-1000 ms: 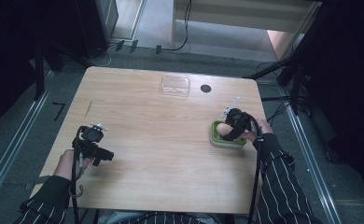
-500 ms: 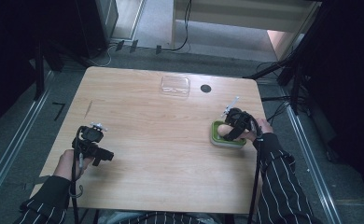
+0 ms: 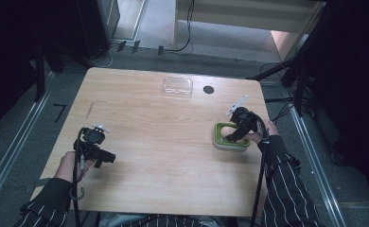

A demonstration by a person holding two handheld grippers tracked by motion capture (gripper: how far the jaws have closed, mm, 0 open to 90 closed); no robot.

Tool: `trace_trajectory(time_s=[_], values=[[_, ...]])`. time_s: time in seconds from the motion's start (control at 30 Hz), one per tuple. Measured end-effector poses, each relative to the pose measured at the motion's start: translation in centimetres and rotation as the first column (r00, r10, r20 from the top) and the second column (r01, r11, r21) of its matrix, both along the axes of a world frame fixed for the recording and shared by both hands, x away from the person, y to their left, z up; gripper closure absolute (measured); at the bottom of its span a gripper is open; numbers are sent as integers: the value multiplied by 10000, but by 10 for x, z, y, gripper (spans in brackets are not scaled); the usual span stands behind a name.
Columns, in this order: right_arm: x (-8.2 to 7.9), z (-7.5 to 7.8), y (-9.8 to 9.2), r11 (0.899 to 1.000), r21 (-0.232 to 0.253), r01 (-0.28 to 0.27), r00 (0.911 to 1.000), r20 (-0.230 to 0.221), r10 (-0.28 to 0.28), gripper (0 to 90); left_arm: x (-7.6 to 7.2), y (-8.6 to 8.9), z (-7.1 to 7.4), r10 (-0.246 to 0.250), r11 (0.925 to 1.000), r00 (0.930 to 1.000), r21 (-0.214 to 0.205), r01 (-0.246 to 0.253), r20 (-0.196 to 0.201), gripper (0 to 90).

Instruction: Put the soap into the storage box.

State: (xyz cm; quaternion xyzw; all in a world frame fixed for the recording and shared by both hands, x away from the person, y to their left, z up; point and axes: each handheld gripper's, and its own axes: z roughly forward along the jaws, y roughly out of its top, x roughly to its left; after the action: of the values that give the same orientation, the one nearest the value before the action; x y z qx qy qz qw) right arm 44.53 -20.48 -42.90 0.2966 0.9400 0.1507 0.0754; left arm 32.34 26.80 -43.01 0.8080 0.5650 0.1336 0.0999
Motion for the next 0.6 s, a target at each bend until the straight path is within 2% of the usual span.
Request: trace_trajectory(time_s=[0.07, 0.17, 0.2, 0.23, 0.33, 0.43, 0.6], values=[[-3, 6, 0, 9990, 400, 211, 9998, 32, -213, 184, 0, 0, 0, -11, 10000, 10000, -1, 11, -13, 148], [-7, 12, 2, 9974, 621, 358, 9993, 104, -366, 146, 0, -1, 0, -35, 10000, 10000, 20, 35, -63, 148], [-10, 15, 3, 9962, 809, 335, 9988, 321, -362, 145, 0, -1, 0, -37, 10000, 10000, 20, 37, -24, 148], [-11, 16, 3, 9952, 904, 383, 9987, 312, -412, 140, 0, -1, 0, -29, 10000, 10000, 5, 29, -14, 148], [-16, 19, 6, 9937, 1009, 486, 9984, 227, -512, 130, 0, -1, 0, -26, 10000, 10000, 19, 26, -20, 148], [-21, 21, 11, 9934, 736, 876, 9959, 173, -891, 113, 0, -1, 0, -28, 10000, 10000, 19, 28, -33, 148], [-31, 26, 18, 9888, 971, 1134, 9927, 308, -1168, 109, 0, 0, 0, -15, 10000, 10000, 2, 15, -34, 148]])
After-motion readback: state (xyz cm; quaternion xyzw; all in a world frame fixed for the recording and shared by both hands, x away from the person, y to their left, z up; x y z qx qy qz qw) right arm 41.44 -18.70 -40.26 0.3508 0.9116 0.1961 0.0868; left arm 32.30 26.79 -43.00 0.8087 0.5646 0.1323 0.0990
